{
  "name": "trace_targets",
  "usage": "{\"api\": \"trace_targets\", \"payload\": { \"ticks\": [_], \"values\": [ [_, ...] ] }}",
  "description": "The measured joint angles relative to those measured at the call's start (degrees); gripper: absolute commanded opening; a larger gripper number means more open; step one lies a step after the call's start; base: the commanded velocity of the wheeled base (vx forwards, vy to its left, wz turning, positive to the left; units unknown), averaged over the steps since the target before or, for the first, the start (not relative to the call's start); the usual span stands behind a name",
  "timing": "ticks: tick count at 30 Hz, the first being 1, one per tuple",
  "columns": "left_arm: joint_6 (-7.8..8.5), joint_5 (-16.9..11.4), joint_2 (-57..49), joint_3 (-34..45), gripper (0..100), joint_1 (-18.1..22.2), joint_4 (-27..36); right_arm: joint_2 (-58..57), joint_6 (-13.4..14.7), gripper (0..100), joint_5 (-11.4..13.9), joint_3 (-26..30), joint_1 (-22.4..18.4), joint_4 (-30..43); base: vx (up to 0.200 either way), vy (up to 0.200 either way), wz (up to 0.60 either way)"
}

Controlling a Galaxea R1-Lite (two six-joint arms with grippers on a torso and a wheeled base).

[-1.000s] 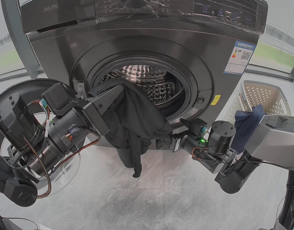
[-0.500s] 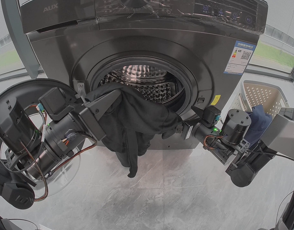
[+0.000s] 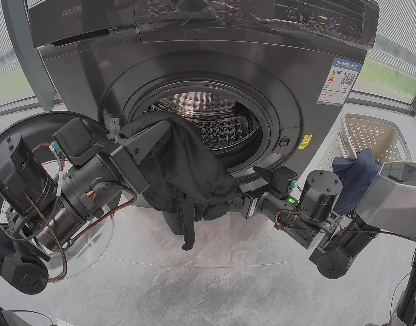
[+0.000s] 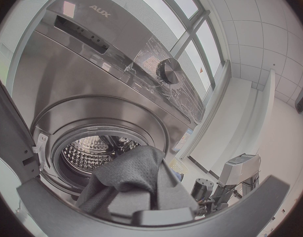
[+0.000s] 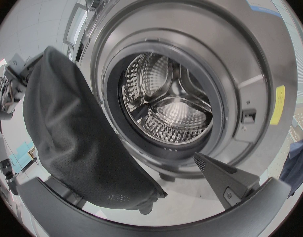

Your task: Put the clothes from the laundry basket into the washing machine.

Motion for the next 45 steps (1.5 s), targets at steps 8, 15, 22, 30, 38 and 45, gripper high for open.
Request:
{"api": "trace_targets", "payload": {
  "ticks": [8, 15, 22, 30, 38, 45],
  "values": [
    [0.02, 0.22, 0.72, -1.24, 0, 0.05, 0.22, 0.63, -0.09, 100, 0.35, 5.83, 2.91, -1.27, 0.0, 0.0, 0.0],
    [0.0, 1.01, 1.79, -1.62, 0, 0.05, 0.22, -1.99, -0.15, 100, 0.35, 7.75, 6.25, -1.02, 0.0, 0.0, 0.0],
    [0.02, 1.34, 2.47, -1.97, 0, 0.05, 0.16, -4.11, -0.26, 100, 0.27, 6.31, 8.13, -0.63, 0.0, 0.0, 0.0],
    [0.02, 1.34, 2.56, -1.97, 0, 0.02, 0.13, -3.16, -0.35, 100, 0.29, 2.46, 7.58, -0.39, 0.0, 0.0, 0.0],
    [0.02, 1.34, 2.56, -1.88, 0, 0.05, 0.13, -2.69, -0.39, 100, 0.33, 4.17, 5.24, -0.46, 0.0, 0.0, 0.0],
    [0.02, 1.38, 2.65, -2.56, 0, 0.05, 0.24, -3.52, -0.57, 100, 0.33, 8.58, 4.71, -0.72, 0.0, 0.0, 0.0]
  ]
}}
